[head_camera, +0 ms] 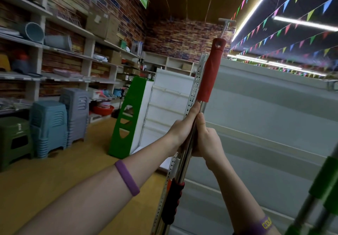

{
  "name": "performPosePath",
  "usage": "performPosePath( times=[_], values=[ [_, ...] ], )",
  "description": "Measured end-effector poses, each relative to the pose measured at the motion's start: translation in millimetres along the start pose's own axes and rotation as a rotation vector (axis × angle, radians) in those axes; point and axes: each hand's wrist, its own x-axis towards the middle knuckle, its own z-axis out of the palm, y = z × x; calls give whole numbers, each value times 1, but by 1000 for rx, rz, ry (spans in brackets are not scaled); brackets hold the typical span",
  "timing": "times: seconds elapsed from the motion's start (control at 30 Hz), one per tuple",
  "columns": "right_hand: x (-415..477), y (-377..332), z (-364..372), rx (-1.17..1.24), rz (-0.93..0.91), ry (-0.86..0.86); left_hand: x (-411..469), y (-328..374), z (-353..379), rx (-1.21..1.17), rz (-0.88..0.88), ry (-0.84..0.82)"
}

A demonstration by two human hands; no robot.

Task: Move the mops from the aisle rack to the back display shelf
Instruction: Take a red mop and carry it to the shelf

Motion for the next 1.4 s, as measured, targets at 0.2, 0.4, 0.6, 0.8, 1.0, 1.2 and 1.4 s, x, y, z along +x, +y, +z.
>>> performPosePath(
  times=[0.2,0.4,0.6,0.8,1.0,1.2,1.4],
  values=[
    [9,6,-2,-26,-40,-36,10,-5,4,1,11,25],
    [8,11,0,-43,-155,-46,8,-7,-3,2,87,12],
    [6,7,-1,4,-192,-47,6,-2,-7,36,116,3],
    [16,7,-3,48,-110,-53,9,4,-2,50,57,22],
    [19,1,-4,21,-92,-54,11,8,-1,17,46,29],
    [19,0,-3,-25,-111,-59,11,7,-1,-4,45,59],
    [28,-1,0,6,-43,-109,18,6,-4,-23,-7,78]
  ],
)
